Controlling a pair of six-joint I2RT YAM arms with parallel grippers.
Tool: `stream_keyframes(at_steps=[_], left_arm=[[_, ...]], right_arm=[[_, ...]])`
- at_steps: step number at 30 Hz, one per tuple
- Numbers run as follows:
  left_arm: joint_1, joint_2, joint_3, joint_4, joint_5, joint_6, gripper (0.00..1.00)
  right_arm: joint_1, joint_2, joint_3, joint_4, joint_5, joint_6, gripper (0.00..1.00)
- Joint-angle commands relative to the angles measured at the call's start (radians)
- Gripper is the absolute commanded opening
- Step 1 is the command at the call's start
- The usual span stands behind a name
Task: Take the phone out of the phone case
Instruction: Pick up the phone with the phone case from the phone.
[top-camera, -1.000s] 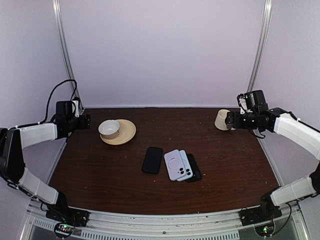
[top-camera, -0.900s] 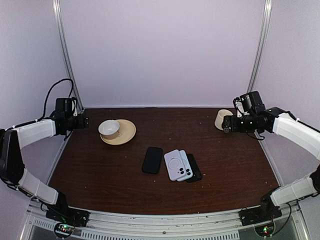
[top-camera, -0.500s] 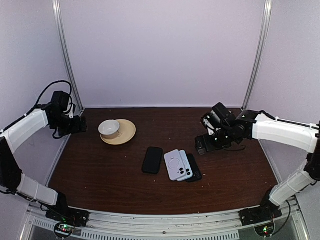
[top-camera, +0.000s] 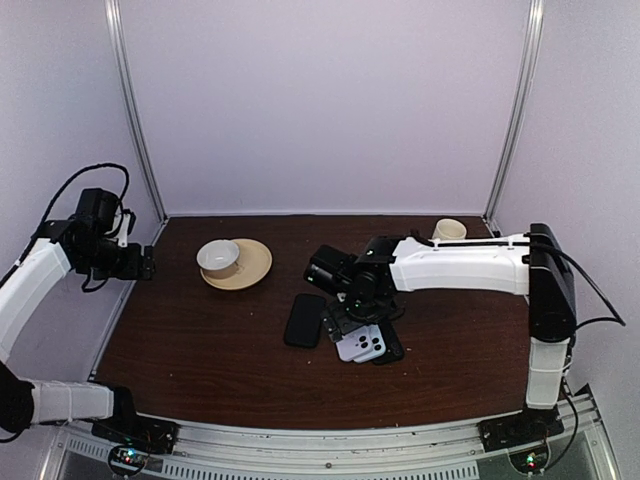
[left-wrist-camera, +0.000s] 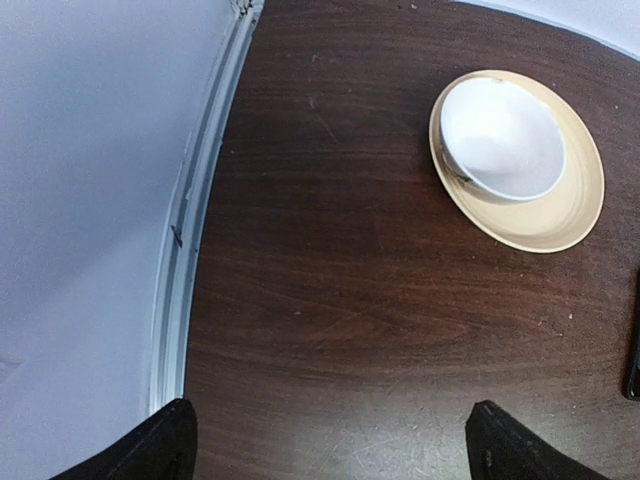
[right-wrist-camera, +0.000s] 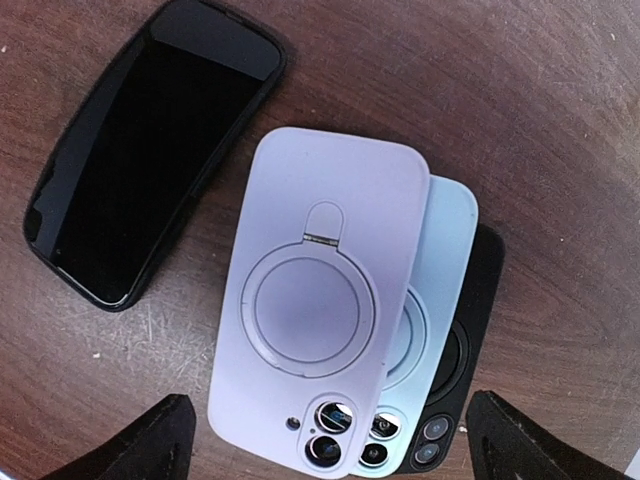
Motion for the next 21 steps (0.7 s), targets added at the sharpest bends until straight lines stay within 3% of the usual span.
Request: stream_keyframes(at_steps=[1, 21], left_arm=[[-0.003, -0.097, -0.035, 0.063, -0.053, 0.026, 0.97], [-0.005, -0.108, -0.036, 0.063, -0.066, 0.033, 0.98]], right_arm=[[0.024, 0.07, 0.095, -0.099, 0.045, 0.022, 0.99], [0.06, 0.242, 0.171, -0.147, 0.113, 0.037, 0.99]])
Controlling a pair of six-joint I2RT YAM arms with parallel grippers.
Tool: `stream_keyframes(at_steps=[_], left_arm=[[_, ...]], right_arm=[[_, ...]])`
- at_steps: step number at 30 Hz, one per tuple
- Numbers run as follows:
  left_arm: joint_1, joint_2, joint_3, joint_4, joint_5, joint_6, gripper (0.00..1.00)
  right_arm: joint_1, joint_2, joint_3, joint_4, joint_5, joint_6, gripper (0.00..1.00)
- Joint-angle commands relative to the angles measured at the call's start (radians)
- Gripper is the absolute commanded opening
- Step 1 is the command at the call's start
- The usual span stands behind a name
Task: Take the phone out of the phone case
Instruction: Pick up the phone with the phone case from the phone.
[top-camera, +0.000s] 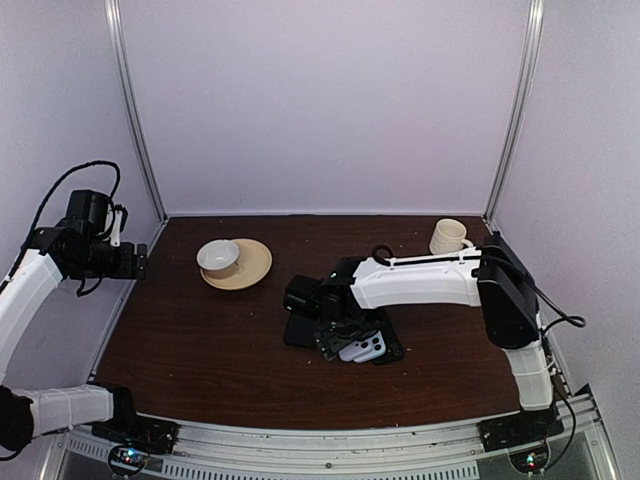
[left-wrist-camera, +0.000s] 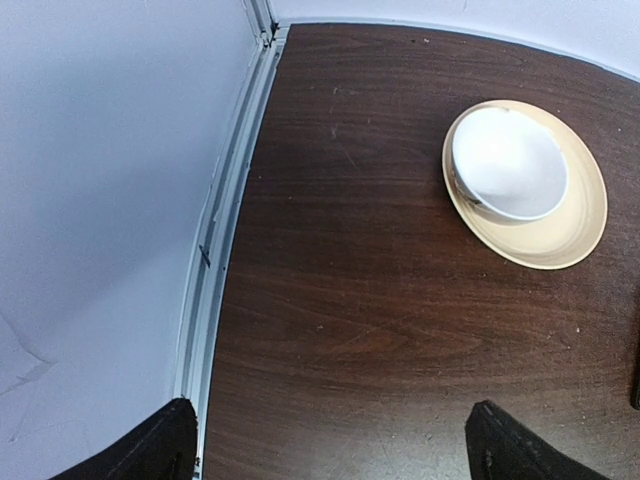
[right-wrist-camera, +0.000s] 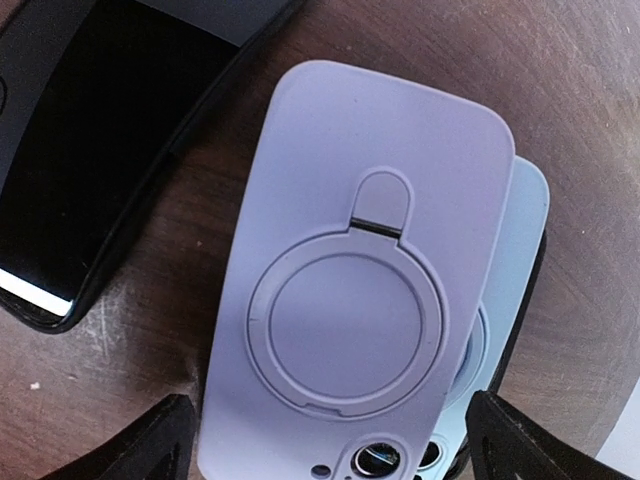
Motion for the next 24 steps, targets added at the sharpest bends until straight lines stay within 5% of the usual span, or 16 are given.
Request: stream_keyframes(at_steps=[1, 10, 24], left_arm=[[-0.002, -0.006, -0.008, 0.042, -0.007, 0.011, 0.98], [-0.001, -0.004, -0.009, 0.042, -0.009, 0.011, 0.97], [-0.001, 0.007, -0.013, 0.054, 0.017, 0.019, 0.97]], right_arm=[[0.008, 0.035, 0.024, -0.011, 0.041, 0.017, 1.0], [0.012, 0.074, -0.006, -0.01, 0.08, 0.024, 0.96], [0.013, -0.009, -0.083, 0.06, 0.084, 0.006, 0.65]])
